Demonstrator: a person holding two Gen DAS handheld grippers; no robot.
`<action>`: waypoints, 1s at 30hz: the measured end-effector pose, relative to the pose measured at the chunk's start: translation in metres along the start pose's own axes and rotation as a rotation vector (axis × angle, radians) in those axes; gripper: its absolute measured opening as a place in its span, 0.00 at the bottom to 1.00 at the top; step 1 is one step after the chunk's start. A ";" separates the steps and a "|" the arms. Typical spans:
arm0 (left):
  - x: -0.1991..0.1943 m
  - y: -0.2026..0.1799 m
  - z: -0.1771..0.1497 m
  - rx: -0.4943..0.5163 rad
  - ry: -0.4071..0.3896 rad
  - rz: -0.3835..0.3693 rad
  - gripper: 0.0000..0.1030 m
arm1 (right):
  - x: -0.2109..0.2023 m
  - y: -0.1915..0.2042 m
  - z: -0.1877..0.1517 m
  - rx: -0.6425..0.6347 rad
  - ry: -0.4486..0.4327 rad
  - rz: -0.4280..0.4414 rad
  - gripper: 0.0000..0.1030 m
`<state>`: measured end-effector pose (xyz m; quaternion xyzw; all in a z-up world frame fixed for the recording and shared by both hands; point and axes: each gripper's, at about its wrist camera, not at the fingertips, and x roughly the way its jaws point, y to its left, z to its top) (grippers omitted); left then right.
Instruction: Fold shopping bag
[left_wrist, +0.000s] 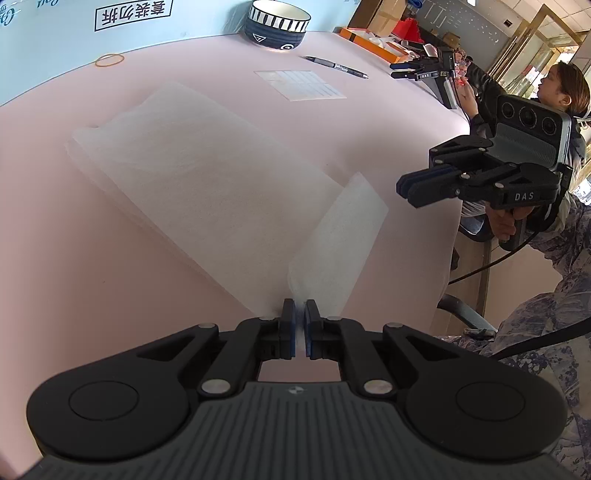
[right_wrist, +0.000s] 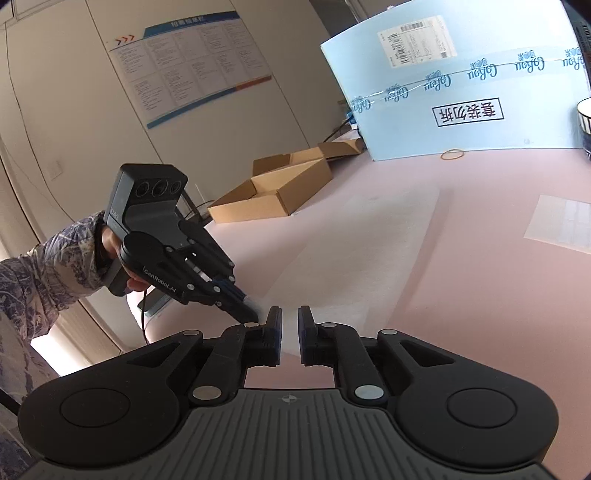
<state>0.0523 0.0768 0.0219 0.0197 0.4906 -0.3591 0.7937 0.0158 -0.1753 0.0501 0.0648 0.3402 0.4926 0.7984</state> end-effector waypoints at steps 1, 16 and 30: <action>0.000 0.000 0.000 0.000 -0.002 0.000 0.04 | 0.005 -0.002 -0.001 0.004 0.009 -0.002 0.11; -0.013 -0.009 -0.017 -0.080 -0.158 0.075 0.05 | 0.015 -0.007 -0.011 -0.085 0.066 -0.139 0.11; -0.052 -0.071 -0.046 -0.047 -0.486 0.203 0.10 | 0.014 -0.017 -0.021 -0.022 0.005 -0.105 0.11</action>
